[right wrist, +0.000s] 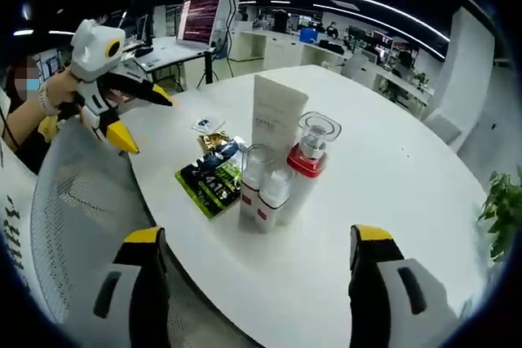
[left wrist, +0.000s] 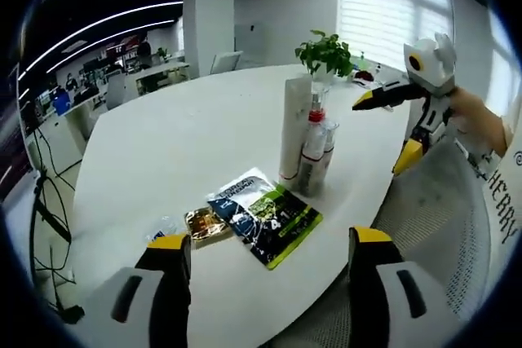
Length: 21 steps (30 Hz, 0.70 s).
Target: Arrange the skincare products in the storage area until every visible bottle or jar stands upright without overlapping.
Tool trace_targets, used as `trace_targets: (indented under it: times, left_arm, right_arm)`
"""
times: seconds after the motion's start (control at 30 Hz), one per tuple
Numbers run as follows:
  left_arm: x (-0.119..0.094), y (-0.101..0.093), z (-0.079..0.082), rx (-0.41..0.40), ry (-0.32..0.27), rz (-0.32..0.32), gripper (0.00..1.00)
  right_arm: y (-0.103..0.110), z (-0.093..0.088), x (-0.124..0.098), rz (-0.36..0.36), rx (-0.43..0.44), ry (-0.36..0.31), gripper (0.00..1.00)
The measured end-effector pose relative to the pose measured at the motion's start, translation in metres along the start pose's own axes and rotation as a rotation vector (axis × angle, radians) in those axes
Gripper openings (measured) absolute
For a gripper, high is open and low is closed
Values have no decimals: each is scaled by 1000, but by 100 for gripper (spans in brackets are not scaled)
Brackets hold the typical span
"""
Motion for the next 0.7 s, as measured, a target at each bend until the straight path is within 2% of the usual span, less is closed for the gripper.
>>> trace_targets:
  times: [0.27,0.4,0.7]
  left_arm:
    - [-3,5,-3,-1,-2,8,87]
    - [-2,9,-4,-6,-7,29,97]
    - [1,10,-2,5,-13,16,99]
  right_arm:
    - [1,2,5,2,-6,12,97]
    - [2,4,7,4,-8,14,98]
    - [1,7,9,-2,-2,15,99]
Point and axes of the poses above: the point that each gripper's makers call its tool centre point, and the gripper's own axes: x roughly forward along the fingers, y roughly to its left, z roughly out of its top, the point moved 9 cm from there along -x, roughly backward along the fingers, and after that the axes turned 4 degrees about z, right-handed, at the moved point
